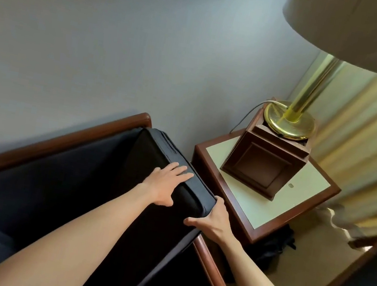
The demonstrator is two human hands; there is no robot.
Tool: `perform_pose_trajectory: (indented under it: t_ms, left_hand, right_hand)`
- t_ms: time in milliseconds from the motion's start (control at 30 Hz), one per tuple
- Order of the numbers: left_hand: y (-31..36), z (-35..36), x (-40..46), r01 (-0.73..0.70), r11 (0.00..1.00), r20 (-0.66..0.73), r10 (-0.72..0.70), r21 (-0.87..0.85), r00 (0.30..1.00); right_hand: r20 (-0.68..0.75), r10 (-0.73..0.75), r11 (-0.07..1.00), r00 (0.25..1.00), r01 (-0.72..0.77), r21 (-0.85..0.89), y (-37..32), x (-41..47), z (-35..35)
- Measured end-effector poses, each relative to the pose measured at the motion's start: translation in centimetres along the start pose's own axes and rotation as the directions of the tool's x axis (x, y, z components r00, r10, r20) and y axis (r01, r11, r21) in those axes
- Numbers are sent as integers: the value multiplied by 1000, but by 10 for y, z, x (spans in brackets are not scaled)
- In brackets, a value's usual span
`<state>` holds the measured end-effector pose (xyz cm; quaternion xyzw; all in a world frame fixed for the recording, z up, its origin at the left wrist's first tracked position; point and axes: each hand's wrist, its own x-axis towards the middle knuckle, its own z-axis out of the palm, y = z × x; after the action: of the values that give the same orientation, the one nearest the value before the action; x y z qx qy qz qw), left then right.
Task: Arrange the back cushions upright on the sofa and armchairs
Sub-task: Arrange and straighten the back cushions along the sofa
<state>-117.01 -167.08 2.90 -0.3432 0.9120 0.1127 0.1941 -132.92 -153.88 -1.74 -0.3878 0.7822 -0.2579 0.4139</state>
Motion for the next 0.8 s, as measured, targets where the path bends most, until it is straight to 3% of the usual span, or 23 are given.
perform_pose_trajectory:
  t_ms: [167,300,400,633,800]
  left_hand:
    - [7,-6,-17,-66,965,-109,96,252,989]
    - [0,-24,-27,-243,914,107,219,326,970]
    - [-5,-24,-45,-289,926,215,239,244,947]
    - [-28,-24,-127,-139,987,-27,142,84,990]
    - [-69,-15,-206,75,975,-246,-127,-208,961]
  right_hand:
    - [-13,-70,997,997,70,22,-2,-27,15]
    - [-4,-194,981,981,194,-7,-13,-53,33]
    - [-3,-265,964,964,265,1,-20,-71,45]
    - [22,-528,836,849,524,-165,-65,-103,46]
    - [147,-666,673,731,674,-305,-138,-120,47]
